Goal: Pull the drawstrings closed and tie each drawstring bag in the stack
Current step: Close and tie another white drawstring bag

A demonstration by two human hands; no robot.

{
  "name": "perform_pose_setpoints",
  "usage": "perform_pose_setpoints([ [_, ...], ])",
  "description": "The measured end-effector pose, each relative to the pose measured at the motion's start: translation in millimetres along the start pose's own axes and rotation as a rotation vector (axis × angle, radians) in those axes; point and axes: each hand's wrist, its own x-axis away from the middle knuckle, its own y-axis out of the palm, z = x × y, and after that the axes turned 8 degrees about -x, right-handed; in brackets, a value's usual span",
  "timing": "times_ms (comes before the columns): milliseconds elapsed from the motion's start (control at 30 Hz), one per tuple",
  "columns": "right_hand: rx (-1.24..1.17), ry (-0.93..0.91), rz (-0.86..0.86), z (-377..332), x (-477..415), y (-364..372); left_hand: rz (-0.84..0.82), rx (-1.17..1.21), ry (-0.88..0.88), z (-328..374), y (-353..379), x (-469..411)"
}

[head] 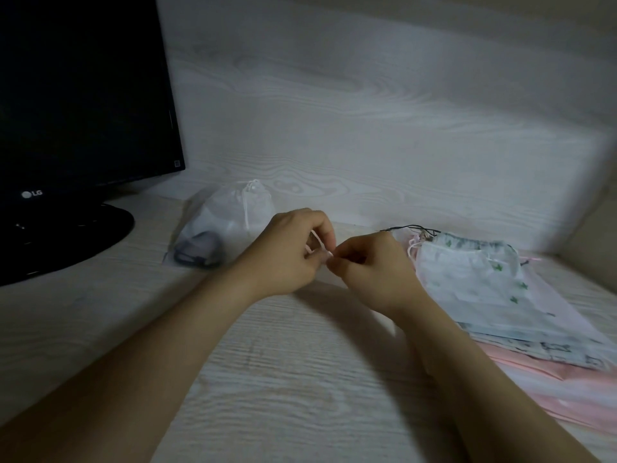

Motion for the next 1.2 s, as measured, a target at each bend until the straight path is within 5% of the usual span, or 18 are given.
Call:
perform_pose_setpoints([
  [533, -0.610, 0.361, -0.059, 2, -3, -1, 0.049, -0.117, 0.039, -13, 0, -1],
  [1000, -0.634, 0.339, -0.015, 5, -4, 0, 0.014, -0.115, 0.024, -11, -2, -1],
  [1200, -0.624, 0.303, -0.018, 5, -4, 3, -0.131, -0.116, -0.079, -4, 0, 2],
])
